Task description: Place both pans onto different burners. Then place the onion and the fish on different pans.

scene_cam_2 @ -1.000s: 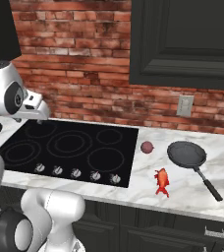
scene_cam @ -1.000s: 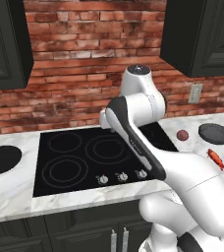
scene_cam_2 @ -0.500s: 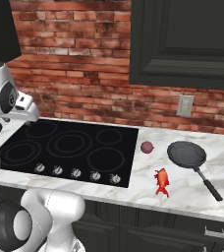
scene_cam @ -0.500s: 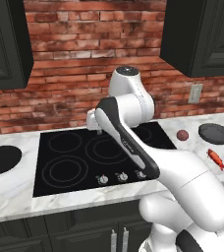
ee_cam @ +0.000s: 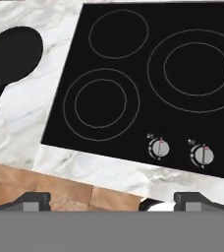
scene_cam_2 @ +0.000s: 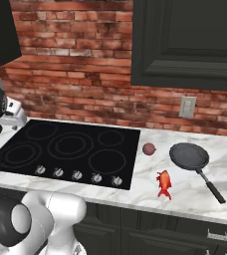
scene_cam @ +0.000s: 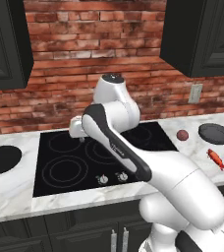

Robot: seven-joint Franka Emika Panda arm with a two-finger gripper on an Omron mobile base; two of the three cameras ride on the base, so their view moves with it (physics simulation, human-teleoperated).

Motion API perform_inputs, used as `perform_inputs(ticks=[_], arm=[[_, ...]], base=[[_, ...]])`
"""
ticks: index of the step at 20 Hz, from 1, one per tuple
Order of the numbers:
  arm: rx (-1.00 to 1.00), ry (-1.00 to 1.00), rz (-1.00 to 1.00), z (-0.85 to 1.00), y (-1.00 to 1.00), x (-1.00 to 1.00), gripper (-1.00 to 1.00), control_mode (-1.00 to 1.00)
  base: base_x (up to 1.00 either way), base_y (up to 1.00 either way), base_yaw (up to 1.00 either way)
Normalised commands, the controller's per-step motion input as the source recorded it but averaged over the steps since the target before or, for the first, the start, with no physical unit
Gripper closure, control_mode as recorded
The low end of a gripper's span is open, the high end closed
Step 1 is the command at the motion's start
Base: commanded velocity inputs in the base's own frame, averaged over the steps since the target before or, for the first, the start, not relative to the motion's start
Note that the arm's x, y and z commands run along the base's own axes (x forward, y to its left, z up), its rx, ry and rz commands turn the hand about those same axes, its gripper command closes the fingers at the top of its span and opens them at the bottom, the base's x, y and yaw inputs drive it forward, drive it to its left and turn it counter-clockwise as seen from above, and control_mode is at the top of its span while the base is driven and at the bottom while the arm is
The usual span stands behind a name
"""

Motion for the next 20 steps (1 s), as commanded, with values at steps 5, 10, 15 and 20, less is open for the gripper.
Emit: perform_inputs(ticks=[5,10,15,20], arm=[[0.01,0.00,0.07,-0.16,0.65,0.00,-1.00,-1.00],[0.00,0.00,0.03,-0.17,0.74,0.00,-1.00,-1.00],[0.00,0.00,0.00,-0.14,0.78,0.09,-1.00,-1.00],[0.00,0.00,0.00,-0.16,0.71,0.26,-1.00,-1.00]], base=[[0.00,0.00,0.00],[0.00,0.00,0.00],[0.00,0.00,0.00],[0.00,0.00,0.00]])
